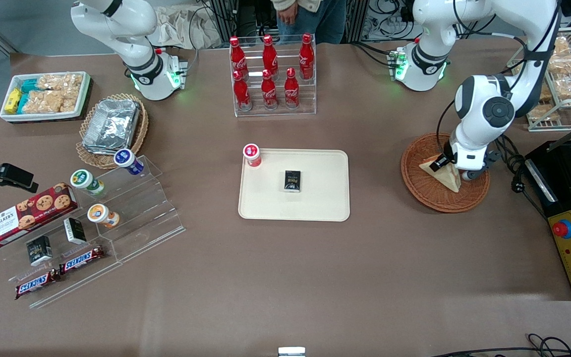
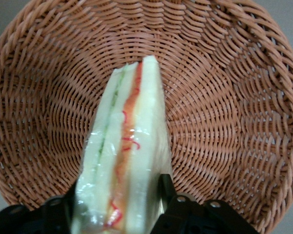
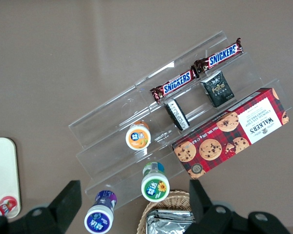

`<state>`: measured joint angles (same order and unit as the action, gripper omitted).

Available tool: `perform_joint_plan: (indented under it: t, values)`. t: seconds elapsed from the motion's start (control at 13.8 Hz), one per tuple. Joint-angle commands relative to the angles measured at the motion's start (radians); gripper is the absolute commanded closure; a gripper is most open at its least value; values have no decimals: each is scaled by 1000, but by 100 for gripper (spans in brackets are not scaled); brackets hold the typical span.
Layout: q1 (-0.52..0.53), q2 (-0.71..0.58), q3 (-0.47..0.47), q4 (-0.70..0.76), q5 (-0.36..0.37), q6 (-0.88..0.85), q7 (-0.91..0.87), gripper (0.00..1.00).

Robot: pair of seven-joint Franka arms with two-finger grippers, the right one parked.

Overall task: Place sandwich from basket to tray
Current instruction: 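Lower the left gripper and close it on the wrapped sandwich, then lift the sandwich and carry it toward the white tray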

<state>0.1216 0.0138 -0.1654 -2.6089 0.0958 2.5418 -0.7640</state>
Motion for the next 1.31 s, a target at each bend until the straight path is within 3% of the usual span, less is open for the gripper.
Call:
perform_joint_plan:
  t: [0.0,0.22,0.51,0.58,0.73,1.02,1.24]
  values:
    - [10,-21,-9,10,24,3,8,100]
    - [-2,-132,-16,62,21,-157,115,100]
    - [-75,-176,-34,220,1,-403,261,100]
    - [-112,-175,-32,237,-8,-411,306,100]
    - [-204,-164,-32,240,-108,-399,370,100]
    - [-368,-103,-34,279,-163,-333,370,100]
    - [-477,-2,-32,380,-162,-338,332,100]
